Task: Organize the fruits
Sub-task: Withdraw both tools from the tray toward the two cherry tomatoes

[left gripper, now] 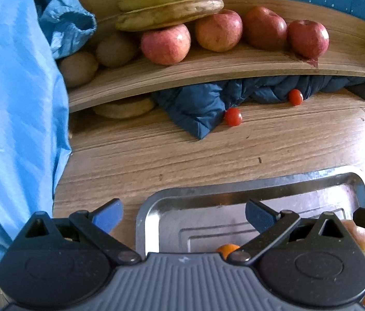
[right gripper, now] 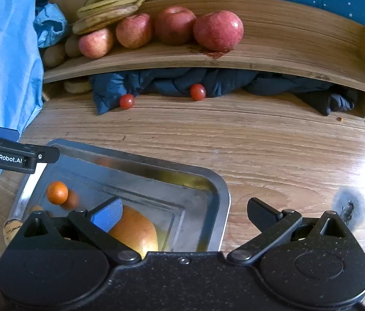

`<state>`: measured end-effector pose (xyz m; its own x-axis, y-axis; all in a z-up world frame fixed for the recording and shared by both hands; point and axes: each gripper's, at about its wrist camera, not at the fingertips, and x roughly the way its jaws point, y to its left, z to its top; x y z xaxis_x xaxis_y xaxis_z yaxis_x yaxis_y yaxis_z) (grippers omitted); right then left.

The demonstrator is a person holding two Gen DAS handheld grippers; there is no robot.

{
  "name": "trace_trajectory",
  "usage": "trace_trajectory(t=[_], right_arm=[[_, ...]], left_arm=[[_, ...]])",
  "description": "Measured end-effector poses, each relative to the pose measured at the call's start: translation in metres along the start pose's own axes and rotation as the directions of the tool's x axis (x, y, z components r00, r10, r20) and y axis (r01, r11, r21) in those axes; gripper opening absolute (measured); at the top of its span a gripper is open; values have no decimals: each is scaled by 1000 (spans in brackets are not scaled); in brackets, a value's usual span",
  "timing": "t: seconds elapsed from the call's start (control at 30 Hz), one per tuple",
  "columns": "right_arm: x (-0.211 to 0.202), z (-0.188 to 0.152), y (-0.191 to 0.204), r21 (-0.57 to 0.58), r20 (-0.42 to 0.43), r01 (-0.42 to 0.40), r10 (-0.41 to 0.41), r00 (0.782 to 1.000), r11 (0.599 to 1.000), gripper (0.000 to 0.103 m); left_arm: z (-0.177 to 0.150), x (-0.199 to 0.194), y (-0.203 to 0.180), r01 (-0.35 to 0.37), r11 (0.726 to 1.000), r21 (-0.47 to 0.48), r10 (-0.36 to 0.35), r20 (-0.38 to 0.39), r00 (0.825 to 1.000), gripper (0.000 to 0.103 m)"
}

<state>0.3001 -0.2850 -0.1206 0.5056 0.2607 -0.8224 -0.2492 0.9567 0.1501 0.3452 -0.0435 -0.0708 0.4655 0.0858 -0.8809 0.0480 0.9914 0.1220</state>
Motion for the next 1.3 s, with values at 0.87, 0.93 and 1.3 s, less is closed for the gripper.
trace_trajectory(t=[0.87,0.93,1.3], right_arm=[[29,27,5,12,-11,96,-96,995,995,102],[31,32,6,7,-6,104,-104,995,995,102],[45,57,7,-48,39,171,-169,985,984,102]], left_arm=[[42,46,-13,138,990,-4,-138,30,990,102],[45,48,-16,149,989,3,-149,35,988,102],[63,62,-19,197,980,2,-197,40,980,102]])
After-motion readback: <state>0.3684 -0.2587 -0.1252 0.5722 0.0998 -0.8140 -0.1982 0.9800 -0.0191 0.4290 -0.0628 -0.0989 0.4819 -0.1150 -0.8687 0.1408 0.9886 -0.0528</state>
